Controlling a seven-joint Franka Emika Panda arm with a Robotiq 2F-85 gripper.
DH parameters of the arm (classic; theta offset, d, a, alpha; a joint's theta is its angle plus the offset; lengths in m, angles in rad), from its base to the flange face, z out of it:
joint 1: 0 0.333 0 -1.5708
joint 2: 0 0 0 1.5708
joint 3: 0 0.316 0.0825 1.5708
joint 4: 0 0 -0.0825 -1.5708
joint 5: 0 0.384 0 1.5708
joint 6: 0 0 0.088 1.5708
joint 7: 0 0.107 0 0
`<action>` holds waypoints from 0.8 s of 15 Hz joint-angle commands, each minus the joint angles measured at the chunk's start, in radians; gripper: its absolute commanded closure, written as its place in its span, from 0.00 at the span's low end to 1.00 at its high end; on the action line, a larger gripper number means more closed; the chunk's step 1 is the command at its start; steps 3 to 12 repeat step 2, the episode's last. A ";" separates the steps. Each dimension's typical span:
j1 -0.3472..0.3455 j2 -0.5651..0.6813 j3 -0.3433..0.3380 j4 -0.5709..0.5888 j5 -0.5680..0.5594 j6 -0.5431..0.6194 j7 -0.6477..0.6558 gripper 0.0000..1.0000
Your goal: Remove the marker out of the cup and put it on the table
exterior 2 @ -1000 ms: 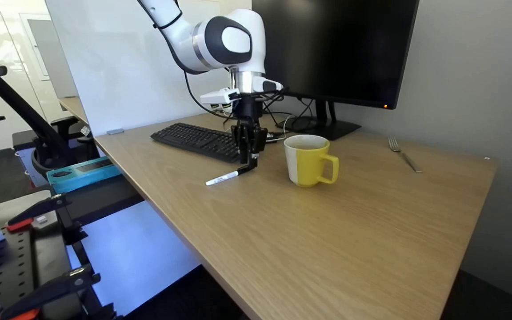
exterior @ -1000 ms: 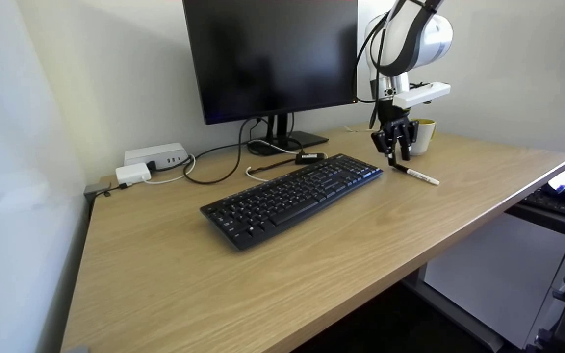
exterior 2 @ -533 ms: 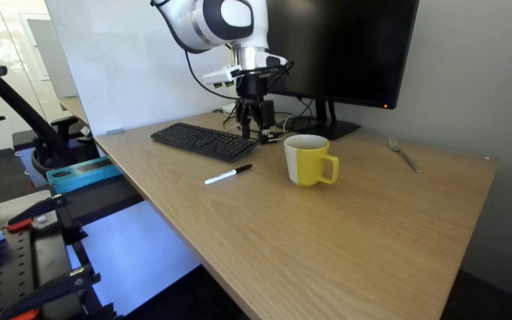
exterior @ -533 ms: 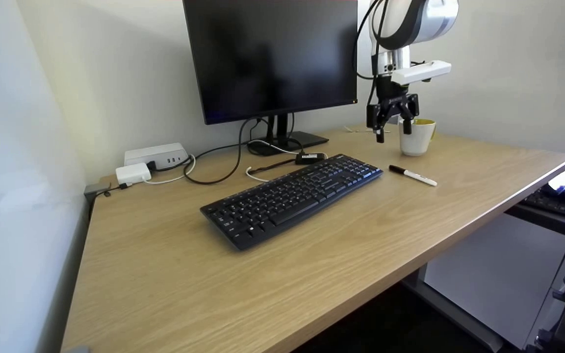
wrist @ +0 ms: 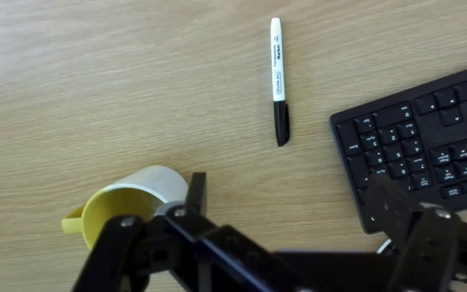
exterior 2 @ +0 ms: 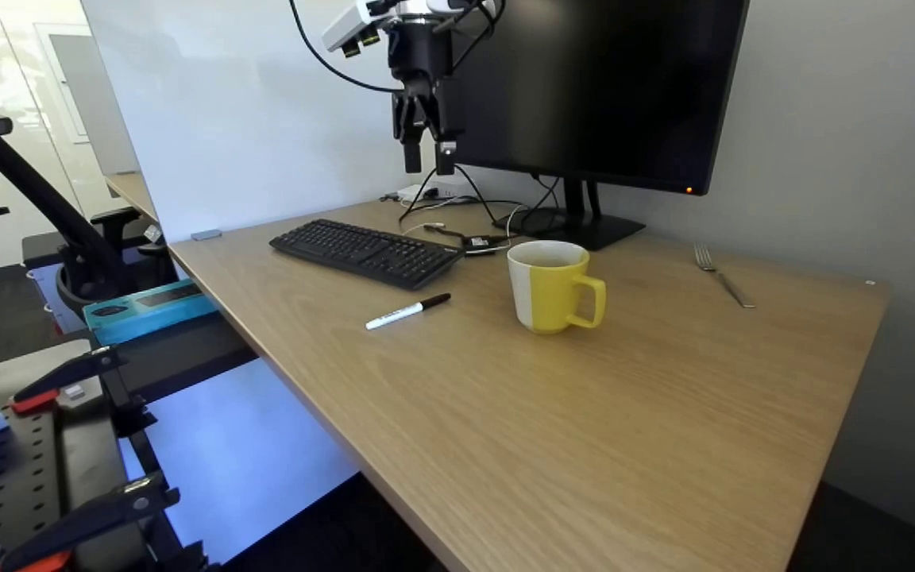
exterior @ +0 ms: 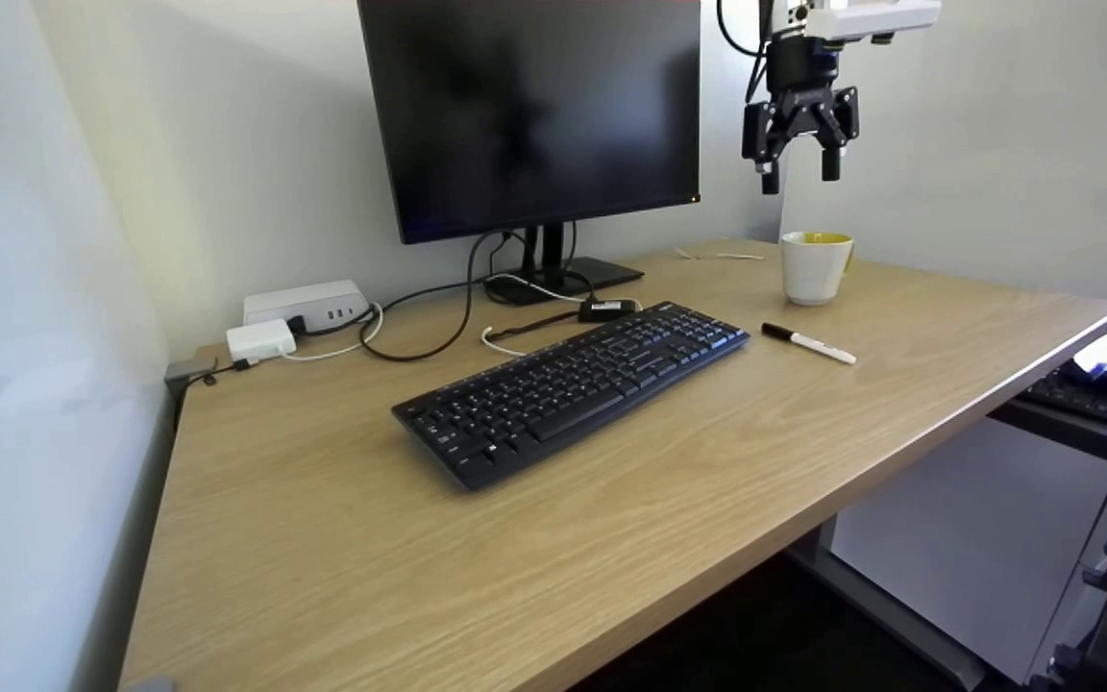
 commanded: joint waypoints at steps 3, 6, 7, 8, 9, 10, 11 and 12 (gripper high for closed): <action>-0.011 0.007 0.011 0.001 -0.004 0.001 0.002 0.00; -0.011 0.007 0.011 0.001 -0.004 0.001 0.002 0.00; -0.011 0.007 0.011 0.001 -0.004 0.001 0.002 0.00; -0.011 0.007 0.011 0.001 -0.004 0.001 0.002 0.00; -0.011 0.007 0.011 0.001 -0.004 0.001 0.002 0.00; -0.011 0.007 0.011 0.001 -0.004 0.001 0.002 0.00; -0.011 0.007 0.011 0.001 -0.004 0.001 0.002 0.00; -0.011 0.007 0.011 0.001 -0.004 0.001 0.002 0.00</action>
